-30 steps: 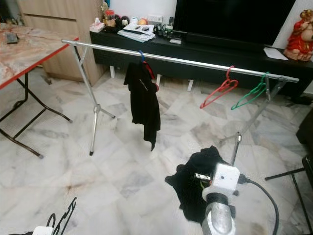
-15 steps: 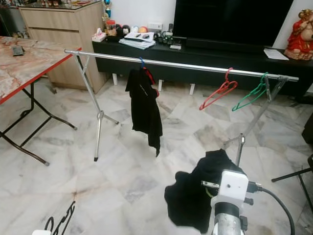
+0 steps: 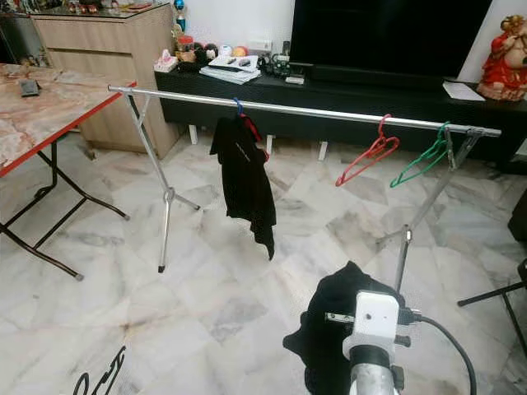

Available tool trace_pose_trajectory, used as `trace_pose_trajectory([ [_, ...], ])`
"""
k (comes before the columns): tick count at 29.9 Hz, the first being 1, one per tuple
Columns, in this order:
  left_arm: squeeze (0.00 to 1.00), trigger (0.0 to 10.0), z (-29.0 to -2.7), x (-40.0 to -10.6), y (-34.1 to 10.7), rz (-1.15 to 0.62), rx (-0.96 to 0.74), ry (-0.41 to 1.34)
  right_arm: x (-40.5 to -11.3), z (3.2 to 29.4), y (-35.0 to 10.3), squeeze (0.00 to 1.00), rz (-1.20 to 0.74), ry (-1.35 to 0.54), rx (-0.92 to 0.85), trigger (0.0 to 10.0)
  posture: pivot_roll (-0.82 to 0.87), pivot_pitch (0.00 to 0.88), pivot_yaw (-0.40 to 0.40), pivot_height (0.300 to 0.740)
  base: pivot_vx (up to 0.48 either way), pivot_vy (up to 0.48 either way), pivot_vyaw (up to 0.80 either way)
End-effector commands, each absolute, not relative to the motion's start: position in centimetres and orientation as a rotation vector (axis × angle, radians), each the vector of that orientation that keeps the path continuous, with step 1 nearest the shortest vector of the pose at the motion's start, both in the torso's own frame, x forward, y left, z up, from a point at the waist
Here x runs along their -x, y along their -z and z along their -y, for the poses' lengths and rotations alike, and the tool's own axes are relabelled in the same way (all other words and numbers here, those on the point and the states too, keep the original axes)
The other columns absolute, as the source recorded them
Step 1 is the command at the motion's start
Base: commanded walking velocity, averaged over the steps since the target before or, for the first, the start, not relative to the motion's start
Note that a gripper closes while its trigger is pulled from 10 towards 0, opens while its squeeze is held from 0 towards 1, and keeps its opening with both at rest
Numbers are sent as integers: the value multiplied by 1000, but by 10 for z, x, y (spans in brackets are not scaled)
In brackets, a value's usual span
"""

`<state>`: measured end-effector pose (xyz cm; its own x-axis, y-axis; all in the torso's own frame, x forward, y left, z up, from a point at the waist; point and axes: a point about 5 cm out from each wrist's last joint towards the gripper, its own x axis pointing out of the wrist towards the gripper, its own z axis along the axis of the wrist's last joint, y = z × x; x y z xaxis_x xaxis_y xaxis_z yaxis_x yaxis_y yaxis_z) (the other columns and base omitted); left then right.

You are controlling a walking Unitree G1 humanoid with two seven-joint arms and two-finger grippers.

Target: Hang hanger

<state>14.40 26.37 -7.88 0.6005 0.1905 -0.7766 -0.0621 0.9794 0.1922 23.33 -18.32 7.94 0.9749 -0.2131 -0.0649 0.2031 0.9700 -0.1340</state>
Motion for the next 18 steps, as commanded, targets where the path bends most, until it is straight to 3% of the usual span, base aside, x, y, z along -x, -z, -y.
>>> trace_pose_trajectory([
  [1, 0, 10000, -262, -141, 81, -921, -135, -167, -233, 189, -83, 0, -61, 223, 136, 10000, 50, 0, -21, 740, 0, 0, 0],
  [13, 0, 10000, -254, -150, 80, -911, -140, -113, -234, 187, -78, 0, -61, 227, 122, 10000, 75, 0, 7, 740, 0, 0, 0],
  [18, 0, 10000, -256, -151, 79, -923, -154, -104, -235, 188, -81, 0, -50, 234, 119, 10000, 62, 0, 18, 740, 0, 455, 0],
])
